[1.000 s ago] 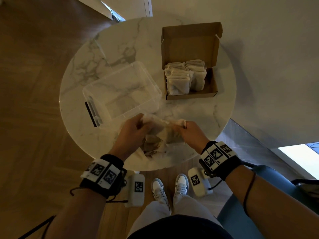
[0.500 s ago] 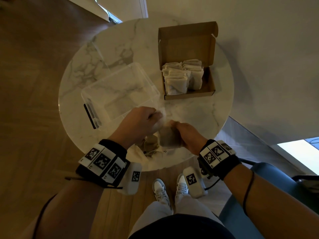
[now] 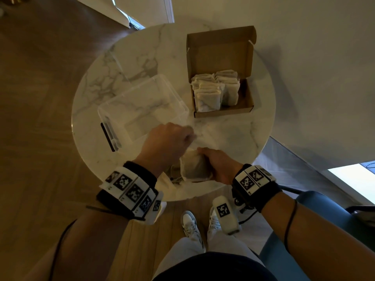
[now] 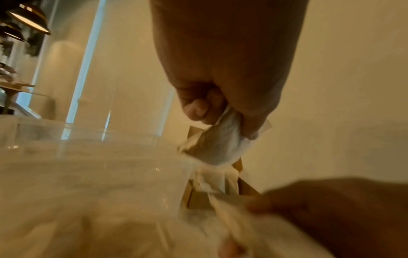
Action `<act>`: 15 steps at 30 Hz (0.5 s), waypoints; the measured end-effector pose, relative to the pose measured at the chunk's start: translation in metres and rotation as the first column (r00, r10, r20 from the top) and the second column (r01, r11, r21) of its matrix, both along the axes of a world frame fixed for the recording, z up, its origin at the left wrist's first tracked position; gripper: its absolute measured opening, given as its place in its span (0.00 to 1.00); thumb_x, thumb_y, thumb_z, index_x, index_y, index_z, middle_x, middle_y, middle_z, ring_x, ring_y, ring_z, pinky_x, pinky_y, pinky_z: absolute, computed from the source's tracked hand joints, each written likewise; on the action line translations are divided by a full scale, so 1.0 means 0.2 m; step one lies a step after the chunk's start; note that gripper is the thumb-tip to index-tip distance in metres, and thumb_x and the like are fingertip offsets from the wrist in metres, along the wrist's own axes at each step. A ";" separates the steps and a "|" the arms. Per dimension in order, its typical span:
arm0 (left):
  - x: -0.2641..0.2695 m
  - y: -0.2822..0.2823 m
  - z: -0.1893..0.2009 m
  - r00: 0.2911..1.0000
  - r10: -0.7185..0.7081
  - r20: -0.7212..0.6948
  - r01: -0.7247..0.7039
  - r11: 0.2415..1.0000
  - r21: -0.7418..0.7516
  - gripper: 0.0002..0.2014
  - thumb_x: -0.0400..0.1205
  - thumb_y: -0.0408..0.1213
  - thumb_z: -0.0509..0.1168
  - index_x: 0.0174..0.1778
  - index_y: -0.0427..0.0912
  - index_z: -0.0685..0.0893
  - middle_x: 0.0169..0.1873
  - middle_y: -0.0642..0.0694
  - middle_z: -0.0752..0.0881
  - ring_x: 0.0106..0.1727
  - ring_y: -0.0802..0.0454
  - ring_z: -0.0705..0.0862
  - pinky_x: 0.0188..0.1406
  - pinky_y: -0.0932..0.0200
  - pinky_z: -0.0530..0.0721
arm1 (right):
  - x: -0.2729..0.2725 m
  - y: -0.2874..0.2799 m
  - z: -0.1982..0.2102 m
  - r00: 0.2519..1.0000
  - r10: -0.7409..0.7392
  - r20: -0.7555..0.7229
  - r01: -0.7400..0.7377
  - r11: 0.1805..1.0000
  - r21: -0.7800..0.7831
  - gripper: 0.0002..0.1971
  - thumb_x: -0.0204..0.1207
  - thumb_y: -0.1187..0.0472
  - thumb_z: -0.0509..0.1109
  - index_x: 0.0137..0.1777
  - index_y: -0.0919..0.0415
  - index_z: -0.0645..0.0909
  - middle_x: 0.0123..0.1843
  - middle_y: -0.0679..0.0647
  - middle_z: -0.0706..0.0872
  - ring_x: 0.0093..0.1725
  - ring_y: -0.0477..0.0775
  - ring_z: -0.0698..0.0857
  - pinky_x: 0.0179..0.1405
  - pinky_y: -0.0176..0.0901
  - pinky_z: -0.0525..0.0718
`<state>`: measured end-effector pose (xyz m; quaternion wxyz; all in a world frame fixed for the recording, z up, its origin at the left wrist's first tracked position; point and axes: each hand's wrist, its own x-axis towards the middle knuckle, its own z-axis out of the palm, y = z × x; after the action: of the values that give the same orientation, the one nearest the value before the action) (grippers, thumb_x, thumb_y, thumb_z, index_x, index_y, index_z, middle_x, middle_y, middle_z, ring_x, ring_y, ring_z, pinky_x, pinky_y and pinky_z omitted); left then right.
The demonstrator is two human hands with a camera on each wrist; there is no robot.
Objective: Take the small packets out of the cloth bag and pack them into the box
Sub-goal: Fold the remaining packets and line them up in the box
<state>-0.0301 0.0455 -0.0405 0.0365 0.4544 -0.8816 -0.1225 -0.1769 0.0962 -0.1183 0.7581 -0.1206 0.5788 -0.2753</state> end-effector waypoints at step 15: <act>0.03 0.26 -0.24 0.939 -0.306 -0.158 0.283 0.947 -0.153 0.08 0.82 0.43 0.64 0.53 0.51 0.88 0.45 0.50 0.84 0.48 0.51 0.77 0.39 0.53 0.78 | -0.01 0.02 0.03 0.998 -0.008 0.068 0.022 0.977 -0.214 0.14 0.83 0.58 0.62 0.55 0.68 0.83 0.33 0.54 0.87 0.29 0.46 0.86 0.23 0.35 0.82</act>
<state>-0.0237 0.0977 -0.0895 0.1260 0.3009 -0.9389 -0.1103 -0.1798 0.1000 -0.1132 0.7573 -0.1883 0.5211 -0.3458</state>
